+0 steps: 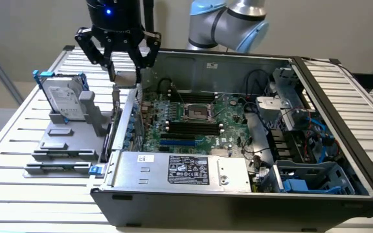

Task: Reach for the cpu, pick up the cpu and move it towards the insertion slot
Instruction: 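Pick up the cpu and move it towards the insertion slot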

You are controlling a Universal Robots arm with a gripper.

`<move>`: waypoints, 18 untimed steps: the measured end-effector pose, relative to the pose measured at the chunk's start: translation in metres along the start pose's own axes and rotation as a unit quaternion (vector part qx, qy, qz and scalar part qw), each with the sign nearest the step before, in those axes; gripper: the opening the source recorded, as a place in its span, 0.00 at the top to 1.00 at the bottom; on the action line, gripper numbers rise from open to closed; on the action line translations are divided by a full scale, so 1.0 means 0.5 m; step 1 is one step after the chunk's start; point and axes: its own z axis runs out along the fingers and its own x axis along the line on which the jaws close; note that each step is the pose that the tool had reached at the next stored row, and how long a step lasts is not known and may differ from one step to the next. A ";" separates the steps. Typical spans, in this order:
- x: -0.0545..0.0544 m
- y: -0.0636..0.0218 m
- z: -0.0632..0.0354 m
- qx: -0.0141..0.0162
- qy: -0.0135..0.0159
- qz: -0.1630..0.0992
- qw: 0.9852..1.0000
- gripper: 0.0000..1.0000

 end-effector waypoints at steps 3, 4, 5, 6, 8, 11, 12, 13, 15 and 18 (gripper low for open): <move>-0.027 -0.001 -0.001 -0.002 0.000 0.000 1.000 0.45; -0.036 -0.001 -0.001 -0.002 0.000 0.000 1.000 0.45; -0.045 -0.001 -0.002 -0.003 0.000 0.000 1.000 0.45; -0.054 -0.001 -0.002 -0.003 0.000 0.000 1.000 0.45; -0.072 -0.002 -0.003 -0.004 0.000 0.000 1.000 0.45; -0.100 -0.002 -0.003 -0.004 0.000 0.000 1.000 0.45; -0.109 -0.002 -0.004 -0.004 0.000 0.000 1.000 0.45; -0.118 -0.002 -0.004 -0.004 0.000 0.000 1.000 0.45; -0.136 -0.002 -0.004 -0.004 0.000 0.000 1.000 0.45; -0.164 0.002 -0.005 -0.004 0.000 0.000 1.000 0.45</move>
